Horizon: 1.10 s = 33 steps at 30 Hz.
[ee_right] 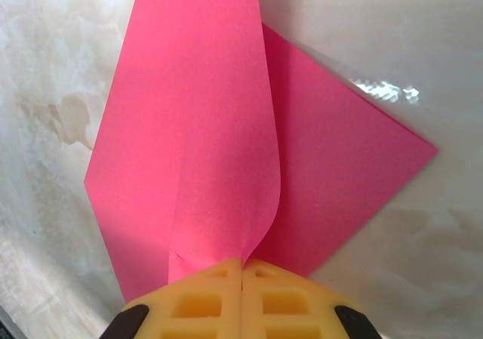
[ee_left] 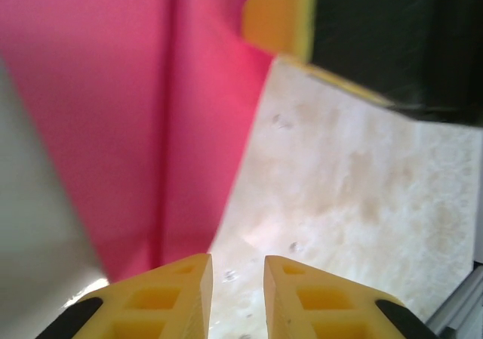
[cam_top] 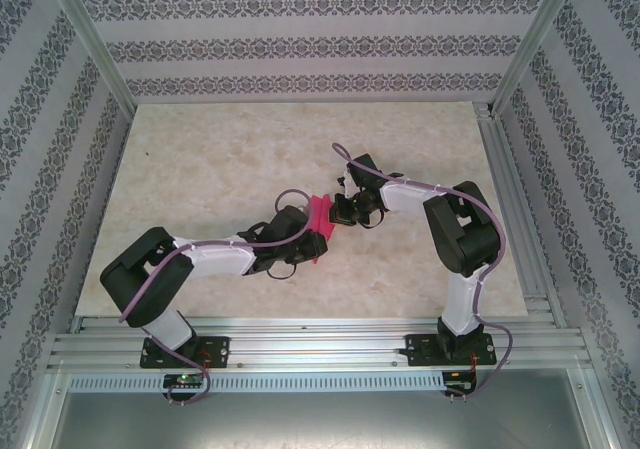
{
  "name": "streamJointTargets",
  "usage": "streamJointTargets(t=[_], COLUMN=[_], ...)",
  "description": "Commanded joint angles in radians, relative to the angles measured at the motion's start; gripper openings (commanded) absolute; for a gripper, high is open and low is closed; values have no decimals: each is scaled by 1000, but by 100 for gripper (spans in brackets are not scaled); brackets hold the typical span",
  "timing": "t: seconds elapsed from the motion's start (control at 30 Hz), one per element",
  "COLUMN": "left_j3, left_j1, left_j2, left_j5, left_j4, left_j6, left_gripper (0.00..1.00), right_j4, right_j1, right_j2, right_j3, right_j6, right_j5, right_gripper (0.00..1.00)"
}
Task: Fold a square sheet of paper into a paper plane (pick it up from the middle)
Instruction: Fourth fold the wing at the center of the table.
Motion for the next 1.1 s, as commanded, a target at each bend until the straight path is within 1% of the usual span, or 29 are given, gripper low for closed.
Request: streamJointTargets(t=[0.0,0.33,0.4,0.47,0.57,0.63,0.7,0.77,0.97,1.07], left_j3=[-18,-48,-38,-59,-37,-40,-20,-23,-1,-7], left_j1=[8,6,4,1,6,6,5,6,5,2], left_j2=[9,61,33,-36,-88,-90,-76,-53,32,65], left_j5=[23,54,5,-60,-84,-61,-49,-7,34,65], left_j4=[44,135,74,49,-20,16,-1,53,96,174], left_j6=[-22,-44,-47,-41,-9,-2,5,5,-4,-13], left_gripper=[26,26,25,27,26,27,27,28,27,28], right_j4=[13,8,5,3,4,5,5,4,3,5], right_j1=[10,11,11,12,11,12,12,11,13,13], right_j2=[17,17,17,12,9,10,10,11,15,15], right_j3=[15,21,22,21,18,19,18,19,23,21], right_j6=[-19,-21,-21,-22,-20,-18,-18,-19,-20,-20], right_j5=[15,16,15,19,20,20,20,21,20,18], right_gripper=[0,0,0,0,0,0,0,0,0,0])
